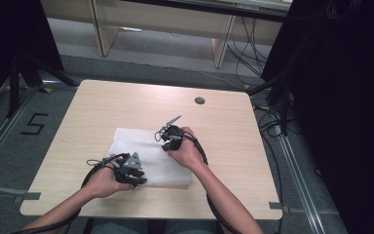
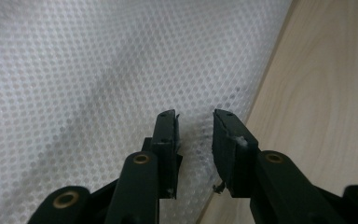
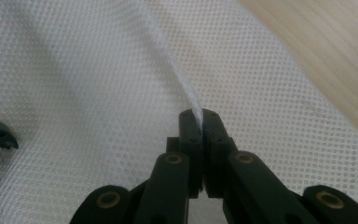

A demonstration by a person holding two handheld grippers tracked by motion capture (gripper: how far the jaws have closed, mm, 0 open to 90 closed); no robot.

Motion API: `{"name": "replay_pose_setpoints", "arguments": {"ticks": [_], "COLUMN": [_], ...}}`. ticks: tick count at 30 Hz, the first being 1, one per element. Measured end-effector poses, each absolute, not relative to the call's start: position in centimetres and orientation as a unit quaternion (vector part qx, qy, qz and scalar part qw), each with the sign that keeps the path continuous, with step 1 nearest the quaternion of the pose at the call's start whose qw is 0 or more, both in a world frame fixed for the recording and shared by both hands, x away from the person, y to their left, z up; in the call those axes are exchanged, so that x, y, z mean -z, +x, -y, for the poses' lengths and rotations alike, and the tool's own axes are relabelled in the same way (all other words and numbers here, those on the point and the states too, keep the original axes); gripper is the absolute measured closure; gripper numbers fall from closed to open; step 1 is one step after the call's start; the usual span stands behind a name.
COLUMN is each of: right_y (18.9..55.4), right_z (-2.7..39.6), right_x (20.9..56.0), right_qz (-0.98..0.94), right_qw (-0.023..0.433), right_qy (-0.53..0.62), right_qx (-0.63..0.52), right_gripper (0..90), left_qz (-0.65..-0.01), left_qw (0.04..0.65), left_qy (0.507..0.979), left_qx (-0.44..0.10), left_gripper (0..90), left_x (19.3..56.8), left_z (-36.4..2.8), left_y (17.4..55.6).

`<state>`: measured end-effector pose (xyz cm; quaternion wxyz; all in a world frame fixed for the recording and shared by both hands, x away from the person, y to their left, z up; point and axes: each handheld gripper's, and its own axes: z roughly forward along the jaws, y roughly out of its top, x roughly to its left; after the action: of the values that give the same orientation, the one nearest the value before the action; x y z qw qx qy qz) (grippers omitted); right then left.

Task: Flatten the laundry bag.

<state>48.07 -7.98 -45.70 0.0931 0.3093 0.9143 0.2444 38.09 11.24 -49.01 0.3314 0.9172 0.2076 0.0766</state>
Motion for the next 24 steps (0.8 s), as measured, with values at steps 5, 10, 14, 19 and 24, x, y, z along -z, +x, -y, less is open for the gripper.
{"name": "replay_pose_setpoints", "arguments": {"ticks": [5, 10, 14, 19, 24], "right_y": [47.9, 47.3, 46.7, 46.2, 45.0], "right_z": [8.1, 8.1, 8.1, 8.4, 8.6], "right_x": [45.1, 44.3, 43.6, 42.5, 41.4], "right_qz": [-0.914, -0.911, -0.909, -0.91, -0.905], "right_qw": [0.096, 0.101, 0.104, 0.121, 0.129], "right_qy": [0.303, 0.305, 0.302, 0.28, 0.278], "right_qx": [-0.253, -0.258, -0.267, -0.281, -0.296], "right_gripper": [89.3, 89.3, 89.3, 89.2, 89.2], "left_qz": [-0.184, -0.164, -0.185, -0.192, -0.206], "left_qw": [0.345, 0.302, 0.301, 0.293, 0.297], "left_qy": [0.919, 0.937, 0.934, 0.935, 0.93], "left_qx": [-0.056, -0.06, -0.056, -0.062, -0.066], "left_gripper": [87.4, 89.1, 89.3, 89.3, 89.3], "left_x": [48.3, 49.2, 49.5, 49.7, 49.8], "left_z": [-10.0, -9.2, -9.1, -9.1, -9.2], "left_y": [37.0, 36.6, 37.1, 37.4, 37.7]}}
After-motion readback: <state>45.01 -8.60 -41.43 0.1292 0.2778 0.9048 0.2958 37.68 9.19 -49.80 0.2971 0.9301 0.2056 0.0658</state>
